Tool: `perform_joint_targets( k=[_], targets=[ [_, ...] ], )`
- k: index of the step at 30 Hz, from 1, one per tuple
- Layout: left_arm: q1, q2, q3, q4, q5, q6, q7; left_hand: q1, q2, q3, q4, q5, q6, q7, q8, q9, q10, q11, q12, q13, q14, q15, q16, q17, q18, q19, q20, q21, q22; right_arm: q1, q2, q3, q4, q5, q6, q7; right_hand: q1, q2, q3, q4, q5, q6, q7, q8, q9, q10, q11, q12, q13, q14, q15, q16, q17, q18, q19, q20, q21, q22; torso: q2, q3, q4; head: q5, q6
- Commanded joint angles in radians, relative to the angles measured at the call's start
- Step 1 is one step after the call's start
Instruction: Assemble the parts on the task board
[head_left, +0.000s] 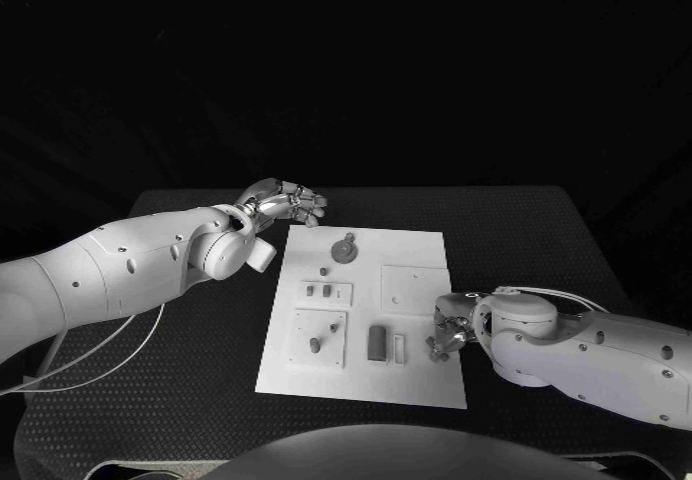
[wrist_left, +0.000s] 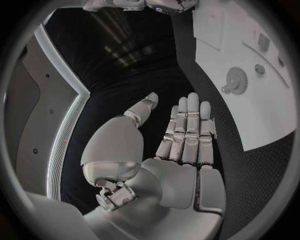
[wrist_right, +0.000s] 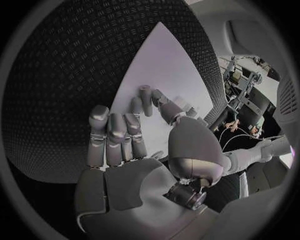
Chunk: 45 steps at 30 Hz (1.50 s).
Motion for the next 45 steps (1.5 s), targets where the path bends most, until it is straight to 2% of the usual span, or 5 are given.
perform_joint_targets(
  k=[1, 6, 11, 31, 45],
  targets=[
    [0.001, 0.002, 0.001, 0.002, 0.002, 0.015, 0.006, -0.007, 0.006, 0.001, 0.007, -0.004, -0.008, 0.002, 0.004, -0.001, 0.0, 0.009, -0.004, 0.001, 0.006, -0.001, -0.005, 0.001, 0.013, 0.004, 0.001, -0.004, 0.002, -0.018, 0.0, -0.013, -0.011, 0.013, 0.01, -0.005, -0.009, 0.001, 0.047, 0.019, 0.001, -0.029, 0.016, -0.183, -0.096, -0.006, 0.006, -0.009, -0.003, -0.009, 0.002, -0.01, -0.006, 0.015, 0.001, 0.004, -0.006, -0.005, 0.001, 0.0004, 0.0012, 0.0, 0.0],
    [0.001, 0.001, 0.001, 0.003, 0.002, 0.017, 0.005, -0.009, 0.007, 0.0, 0.008, -0.004, -0.008, 0.002, 0.004, -0.002, 0.0, 0.009, -0.005, 0.001, 0.006, -0.001, -0.006, 0.002, 0.013, 0.004, 0.001, -0.004, 0.002, -0.018, -0.002, -0.013, -0.014, 0.111, 0.042, 0.018, -0.029, 0.024, 0.109, 0.026, 0.115, -0.037, 0.023, -0.197, -0.112, -0.013, 0.016, -0.017, -0.003, -0.011, 0.01, -0.021, -0.008, 0.015, -0.001, 0.011, -0.006, -0.003, 0.0, 0.0003, 0.0001, 0.001, -0.001],
    [0.001, 0.001, 0.001, 0.003, 0.002, 0.017, 0.004, -0.01, 0.009, 0.0, 0.01, -0.004, -0.008, 0.002, 0.004, -0.002, 0.0, 0.009, -0.005, 0.002, 0.006, -0.001, -0.006, 0.003, 0.013, 0.004, 0.001, -0.005, 0.003, -0.018, -0.004, -0.013, -0.014, 0.178, 0.031, 0.028, -0.047, 0.099, 0.188, 0.028, 0.245, -0.042, 0.031, -0.205, -0.125, -0.022, 0.019, -0.027, -0.006, -0.018, 0.015, -0.029, -0.009, 0.014, -0.009, 0.017, -0.006, 0.001, 0.0, -0.0001, -0.0003, 0.003, -0.003],
    [0.001, 0.003, 0.001, 0.002, 0.002, 0.016, 0.004, -0.026, 0.018, -0.003, 0.024, -0.004, -0.01, 0.002, 0.004, -0.003, 0.0, 0.008, -0.007, 0.003, 0.007, -0.001, -0.012, 0.009, 0.013, 0.004, 0.001, -0.009, 0.005, -0.006, -0.025, -0.01, 0.031, 0.468, -0.225, 0.046, -0.139, 0.098, 0.23, 0.016, 0.186, -0.002, 0.015, -0.185, -0.132, 0.005, 0.006, -0.019, 0.009, 0.013, 0.003, -0.02, 0.015, 0.015, 0.017, 0.01, 0.004, 0.0, 0.0, 0.0004, -0.0024, 0.014, -0.006],
    [0.001, 0.005, 0.001, 0.002, 0.002, 0.018, 0.004, -0.023, 0.017, -0.003, 0.021, -0.004, -0.01, 0.002, 0.005, -0.003, 0.0, 0.008, -0.007, 0.004, 0.007, -0.001, -0.013, 0.011, 0.013, 0.003, 0.001, -0.01, 0.006, -0.005, 0.008, -0.011, 0.039, 0.54, -0.252, 0.043, -0.145, 0.077, 0.22, 0.01, 0.181, -0.001, 0.014, -0.183, -0.133, 0.003, 0.004, -0.023, 0.008, 0.012, 0.0, -0.028, 0.012, 0.015, 0.021, 0.007, 0.004, -0.001, 0.0, -0.001, -0.0001, 0.01, -0.009]
  ],
)
